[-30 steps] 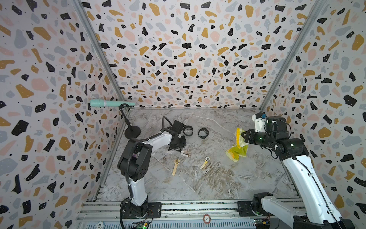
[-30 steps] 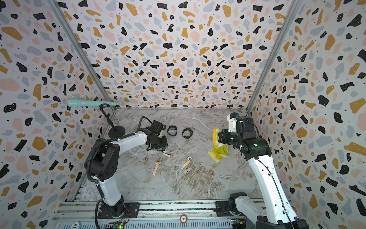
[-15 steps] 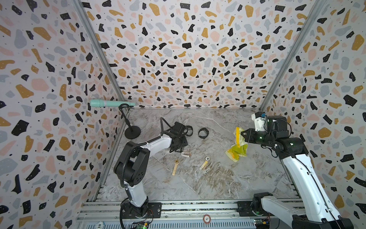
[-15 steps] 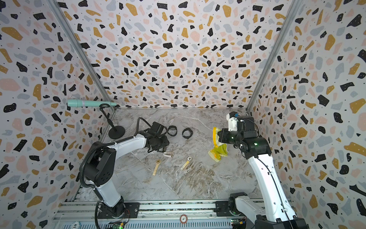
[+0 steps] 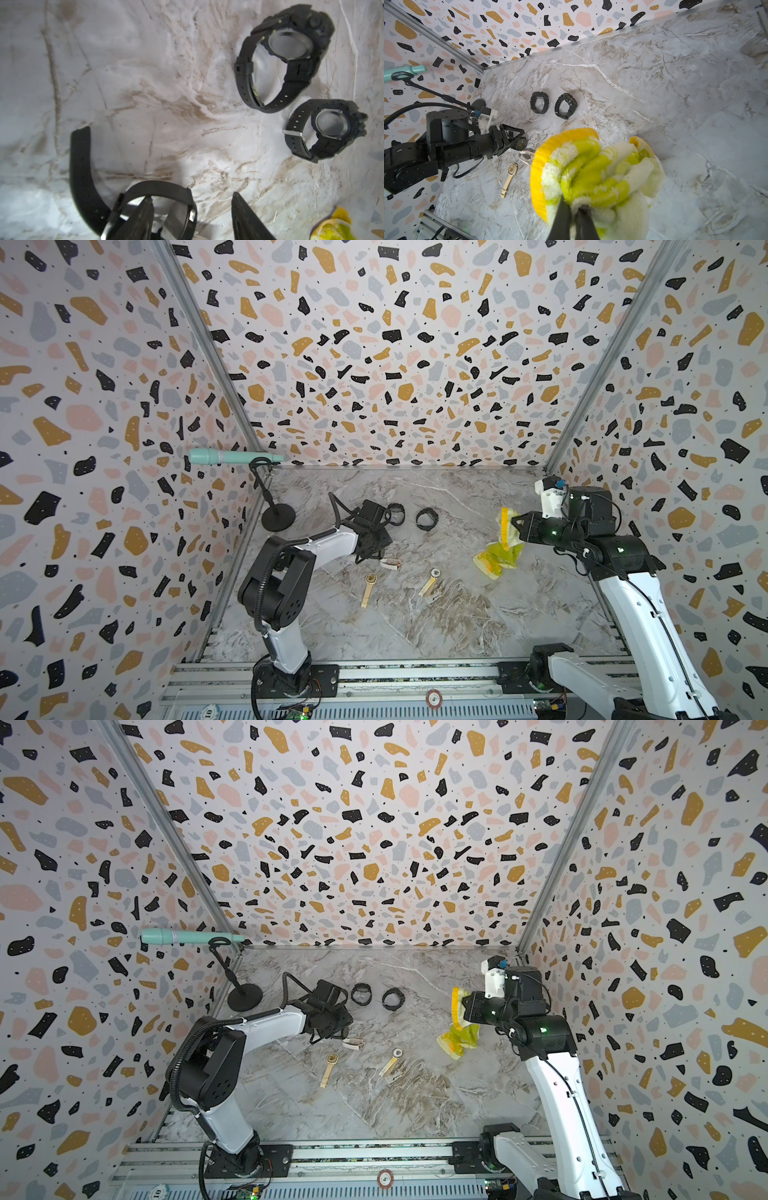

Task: Wipe the watch dial
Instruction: Pick up the watch at the center of the board.

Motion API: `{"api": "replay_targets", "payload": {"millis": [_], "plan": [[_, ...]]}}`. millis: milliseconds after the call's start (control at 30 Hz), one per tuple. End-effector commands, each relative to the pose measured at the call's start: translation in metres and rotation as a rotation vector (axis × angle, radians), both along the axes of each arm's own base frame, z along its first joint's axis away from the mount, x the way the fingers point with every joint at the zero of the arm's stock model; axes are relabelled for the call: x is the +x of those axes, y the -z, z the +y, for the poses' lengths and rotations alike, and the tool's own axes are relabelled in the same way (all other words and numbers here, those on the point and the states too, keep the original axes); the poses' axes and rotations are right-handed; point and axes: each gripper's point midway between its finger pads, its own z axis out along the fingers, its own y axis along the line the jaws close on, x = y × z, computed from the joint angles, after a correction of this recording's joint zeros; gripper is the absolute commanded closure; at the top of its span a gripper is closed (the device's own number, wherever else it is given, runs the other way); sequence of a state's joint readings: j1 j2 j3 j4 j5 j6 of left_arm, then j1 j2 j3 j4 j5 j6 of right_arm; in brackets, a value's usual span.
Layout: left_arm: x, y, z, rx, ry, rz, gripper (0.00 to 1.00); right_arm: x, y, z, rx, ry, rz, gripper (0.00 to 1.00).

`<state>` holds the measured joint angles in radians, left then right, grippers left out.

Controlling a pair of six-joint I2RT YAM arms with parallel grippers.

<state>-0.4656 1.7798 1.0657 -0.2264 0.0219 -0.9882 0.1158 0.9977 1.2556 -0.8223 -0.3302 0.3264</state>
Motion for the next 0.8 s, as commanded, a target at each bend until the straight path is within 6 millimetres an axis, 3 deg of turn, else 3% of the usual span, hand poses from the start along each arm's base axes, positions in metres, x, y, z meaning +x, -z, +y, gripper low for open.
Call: {"api": "replay_targets", "payload": {"millis": [0,233,400,767], "plan": [[0.006,0.007,0.004,-0.043,-0.051,0.003,0.42,-0.003,-0.006,0.0,-0.005,-0.016,-0.018,1.0],[0.01,0.015,0.001,-0.068,-0.058,0.014,0.47,0.004,-0.008,-0.003,-0.013,-0.01,-0.022,1.0],[0.011,0.023,-0.001,-0.084,-0.056,0.027,0.56,0.008,-0.005,-0.005,-0.012,-0.005,-0.018,1.0],[0.004,-0.009,0.002,0.021,0.079,0.011,0.42,0.01,0.003,-0.006,-0.001,-0.002,0.008,1.0]]}}
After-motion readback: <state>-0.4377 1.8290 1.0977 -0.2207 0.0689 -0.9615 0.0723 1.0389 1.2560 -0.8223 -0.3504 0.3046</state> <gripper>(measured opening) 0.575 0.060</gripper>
